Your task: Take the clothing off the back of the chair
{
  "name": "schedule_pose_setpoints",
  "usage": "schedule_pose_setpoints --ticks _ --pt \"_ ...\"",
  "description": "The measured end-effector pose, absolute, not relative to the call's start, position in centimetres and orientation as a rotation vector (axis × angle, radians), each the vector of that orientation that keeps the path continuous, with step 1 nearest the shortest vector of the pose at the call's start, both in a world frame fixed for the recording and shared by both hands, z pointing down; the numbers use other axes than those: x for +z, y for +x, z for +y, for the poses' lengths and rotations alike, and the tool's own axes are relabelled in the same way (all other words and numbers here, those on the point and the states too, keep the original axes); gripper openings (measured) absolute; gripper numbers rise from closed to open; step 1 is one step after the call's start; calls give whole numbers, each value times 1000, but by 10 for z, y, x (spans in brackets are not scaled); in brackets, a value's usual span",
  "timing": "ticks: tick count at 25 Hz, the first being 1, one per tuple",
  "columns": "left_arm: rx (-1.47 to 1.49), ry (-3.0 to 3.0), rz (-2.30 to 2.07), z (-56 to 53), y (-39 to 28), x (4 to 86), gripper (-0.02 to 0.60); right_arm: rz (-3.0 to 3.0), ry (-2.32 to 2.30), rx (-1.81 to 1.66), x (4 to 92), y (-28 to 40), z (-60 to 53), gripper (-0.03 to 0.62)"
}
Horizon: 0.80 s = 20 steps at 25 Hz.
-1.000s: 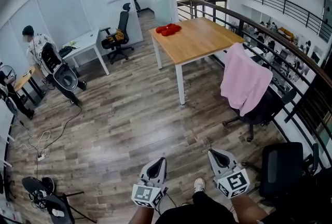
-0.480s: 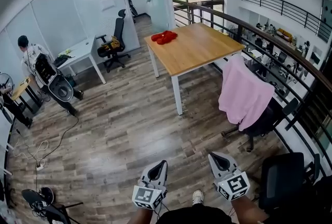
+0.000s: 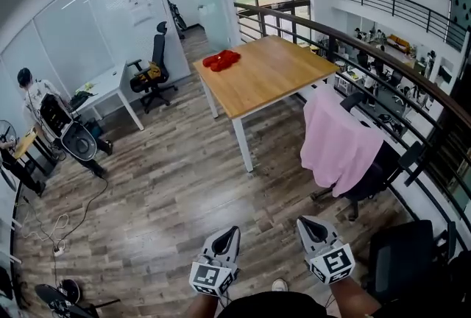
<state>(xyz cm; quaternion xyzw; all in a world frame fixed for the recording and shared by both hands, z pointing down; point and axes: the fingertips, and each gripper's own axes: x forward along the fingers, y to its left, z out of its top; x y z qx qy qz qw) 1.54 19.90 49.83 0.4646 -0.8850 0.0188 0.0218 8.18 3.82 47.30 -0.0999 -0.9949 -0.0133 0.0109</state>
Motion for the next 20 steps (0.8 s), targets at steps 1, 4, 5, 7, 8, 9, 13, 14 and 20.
schedule_pose_setpoints --ticks 1,4,5,7,8,9,13,14,20 --pt "62 1445 -2733 194 15 500 17 -3105 -303 -33 474 81 33 3" --pt "72 1453 -2714 184 7 507 17 -3110 -275 -2 476 78 21 3" --pt "69 1454 -2715 181 2 507 17 -3110 -263 5 477 76 17 3" --pt "49 1439 -2727 177 -10 504 17 -3111 -239 7 479 69 10 3" --pt "38 1426 -2735 175 -17 503 17 -3111 -226 8 481 66 6 3" --pt "28 1413 -2739 174 -25 504 17 -3109 -213 11 483 62 1 3" --pt "20 1445 -2700 157 -62 510 17 -3105 -144 11 482 38 -16 3" --pt "22 1471 -2684 150 -72 510 17 -3107 -120 7 480 30 -21 3" --pt "43 1637 -2599 118 -126 499 17 -3106 65 101 470 -13 -46 3"
